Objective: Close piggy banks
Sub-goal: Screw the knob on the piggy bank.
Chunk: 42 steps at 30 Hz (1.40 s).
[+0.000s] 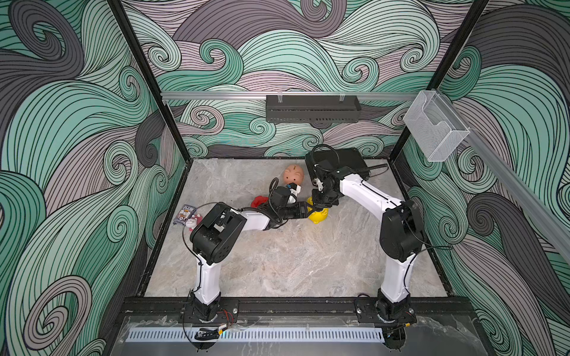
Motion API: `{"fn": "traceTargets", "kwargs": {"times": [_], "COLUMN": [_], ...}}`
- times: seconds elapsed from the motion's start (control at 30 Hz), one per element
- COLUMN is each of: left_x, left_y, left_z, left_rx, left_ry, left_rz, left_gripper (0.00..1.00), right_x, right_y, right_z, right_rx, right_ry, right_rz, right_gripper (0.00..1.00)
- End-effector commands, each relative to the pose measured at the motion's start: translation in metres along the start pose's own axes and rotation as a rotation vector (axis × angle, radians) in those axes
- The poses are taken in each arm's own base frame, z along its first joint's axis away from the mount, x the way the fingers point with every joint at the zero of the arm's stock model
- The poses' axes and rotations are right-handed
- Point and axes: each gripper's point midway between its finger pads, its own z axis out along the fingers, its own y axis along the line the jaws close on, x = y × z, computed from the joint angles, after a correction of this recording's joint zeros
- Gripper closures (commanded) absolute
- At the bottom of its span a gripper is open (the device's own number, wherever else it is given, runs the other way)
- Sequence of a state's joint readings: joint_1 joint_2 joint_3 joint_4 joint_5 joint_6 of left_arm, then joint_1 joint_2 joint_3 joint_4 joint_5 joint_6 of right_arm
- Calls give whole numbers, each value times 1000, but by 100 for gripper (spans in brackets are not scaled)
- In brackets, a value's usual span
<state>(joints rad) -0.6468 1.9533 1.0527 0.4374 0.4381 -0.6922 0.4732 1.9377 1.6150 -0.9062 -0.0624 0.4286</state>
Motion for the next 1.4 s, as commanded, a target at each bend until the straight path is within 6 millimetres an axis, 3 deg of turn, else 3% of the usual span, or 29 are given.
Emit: {"fn": "traceTargets", "kwargs": {"times": [0.0, 0.7, 1.13, 1.37], "left_x": [26, 22, 14, 6], "left_y": [18, 14, 7, 0], "left_z": [6, 3, 0, -4], "left_rx": [-69, -67, -63, -58], "left_ry": [84, 75, 63, 53], "left_rz": [-17, -13, 3, 18], "left_gripper": [41, 40, 40, 40], "right_x": [-14, -12, -17, -12], "right_y": [-9, -3, 7, 2], "right_z": [-14, -27, -55, -61], "right_rx": [35, 2, -62, -58], "right_ry": [-74, -92, -205, -238], "right_rz": [10, 1, -38, -66], "right_gripper": [76, 77, 73, 72]}}
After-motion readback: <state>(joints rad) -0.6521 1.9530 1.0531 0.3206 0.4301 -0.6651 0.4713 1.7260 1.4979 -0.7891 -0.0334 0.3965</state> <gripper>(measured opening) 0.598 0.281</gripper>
